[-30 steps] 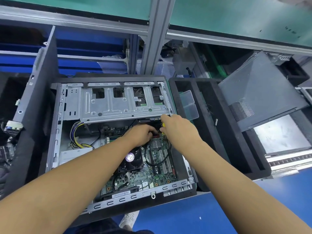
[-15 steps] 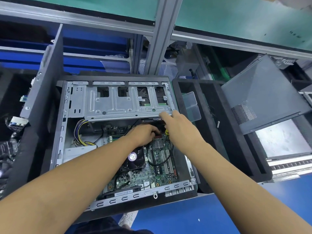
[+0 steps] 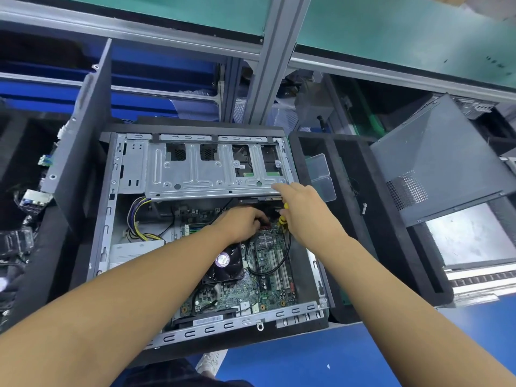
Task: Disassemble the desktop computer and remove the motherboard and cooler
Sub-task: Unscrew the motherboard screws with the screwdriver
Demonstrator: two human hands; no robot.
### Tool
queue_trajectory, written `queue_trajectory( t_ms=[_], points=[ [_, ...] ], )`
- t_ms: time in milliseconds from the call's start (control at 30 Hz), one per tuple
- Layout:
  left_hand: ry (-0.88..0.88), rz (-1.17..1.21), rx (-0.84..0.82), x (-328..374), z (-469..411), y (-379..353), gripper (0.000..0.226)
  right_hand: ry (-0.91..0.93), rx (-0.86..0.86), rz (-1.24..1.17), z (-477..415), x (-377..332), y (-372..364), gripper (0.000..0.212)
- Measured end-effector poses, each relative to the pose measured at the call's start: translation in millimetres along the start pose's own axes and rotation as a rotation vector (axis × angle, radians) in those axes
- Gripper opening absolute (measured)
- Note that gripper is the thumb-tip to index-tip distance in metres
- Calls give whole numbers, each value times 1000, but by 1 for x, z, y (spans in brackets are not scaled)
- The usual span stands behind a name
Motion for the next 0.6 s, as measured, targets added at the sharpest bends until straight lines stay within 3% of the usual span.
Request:
queue_trajectory(
  t_ms=[133,267,367,500,600],
  points=[
    [3,8,4,0,1,1,36,-33,-21,68,-1,4,0,18],
    [-12,-2,16,2,2,3,36,-54,-49,75,3,5,-1,21],
    [-15,2,17,2,1,2,36,-66,-77,23,4,6,-5,36],
    [-5,-9,3,0,1,1,36,-25,-26,-60,3,-1,-3,18],
    [-9,-8,-1,1,1,0,36,-12,-34,-5,2,-3,-4,21]
  ],
)
Point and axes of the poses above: each hand's wrist, its own z-axis away from the middle knuckle, its own y-axis out of the back of the hand, x = y × z, the point moved 8 cm from there along -z, towards the middle knuckle, and after that the axes turned 7 degrees about y, right-handed, at the moved point
